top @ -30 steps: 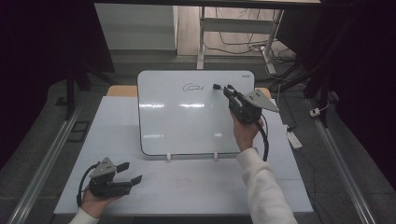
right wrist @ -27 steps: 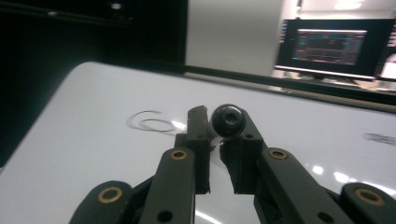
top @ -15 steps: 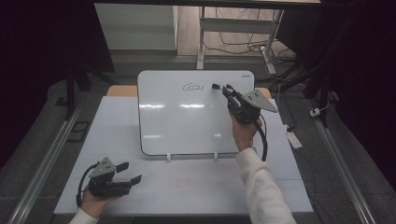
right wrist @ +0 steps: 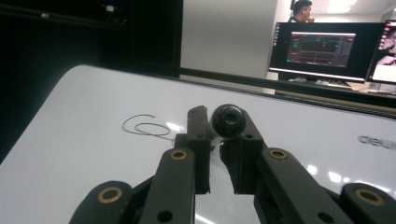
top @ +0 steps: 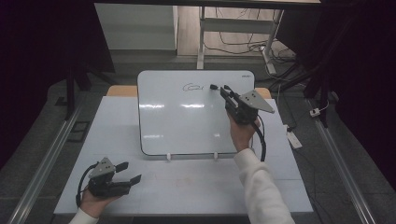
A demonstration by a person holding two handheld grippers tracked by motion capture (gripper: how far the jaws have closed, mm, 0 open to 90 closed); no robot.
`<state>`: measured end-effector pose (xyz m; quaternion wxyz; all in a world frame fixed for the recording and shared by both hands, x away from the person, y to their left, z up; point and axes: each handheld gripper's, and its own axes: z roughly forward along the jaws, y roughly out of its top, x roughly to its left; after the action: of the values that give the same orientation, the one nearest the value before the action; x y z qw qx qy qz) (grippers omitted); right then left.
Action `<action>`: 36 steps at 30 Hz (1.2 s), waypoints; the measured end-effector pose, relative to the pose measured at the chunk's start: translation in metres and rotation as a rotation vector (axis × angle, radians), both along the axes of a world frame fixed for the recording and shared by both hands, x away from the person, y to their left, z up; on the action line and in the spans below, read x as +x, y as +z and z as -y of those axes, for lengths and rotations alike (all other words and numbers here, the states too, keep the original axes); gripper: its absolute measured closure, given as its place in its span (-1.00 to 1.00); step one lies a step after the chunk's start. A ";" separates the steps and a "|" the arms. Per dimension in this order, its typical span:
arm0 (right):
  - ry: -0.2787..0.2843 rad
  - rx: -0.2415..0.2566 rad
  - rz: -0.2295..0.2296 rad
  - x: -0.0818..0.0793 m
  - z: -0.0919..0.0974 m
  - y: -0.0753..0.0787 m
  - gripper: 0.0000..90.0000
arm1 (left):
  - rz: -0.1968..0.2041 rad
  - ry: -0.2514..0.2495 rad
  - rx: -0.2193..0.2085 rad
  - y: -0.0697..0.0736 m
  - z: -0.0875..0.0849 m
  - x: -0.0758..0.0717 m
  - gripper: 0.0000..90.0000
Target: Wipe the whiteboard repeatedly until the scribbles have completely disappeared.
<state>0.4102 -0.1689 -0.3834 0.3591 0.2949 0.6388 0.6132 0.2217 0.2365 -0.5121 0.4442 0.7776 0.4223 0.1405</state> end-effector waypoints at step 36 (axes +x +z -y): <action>0.079 -0.070 0.011 -0.006 -0.037 -0.008 0.78 | -0.003 0.003 0.003 0.000 0.000 0.001 -0.40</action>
<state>0.4041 -0.1318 -0.3918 0.3482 0.2533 0.6689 0.6060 0.2222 0.2367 -0.5124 0.4421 0.7779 0.4237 0.1408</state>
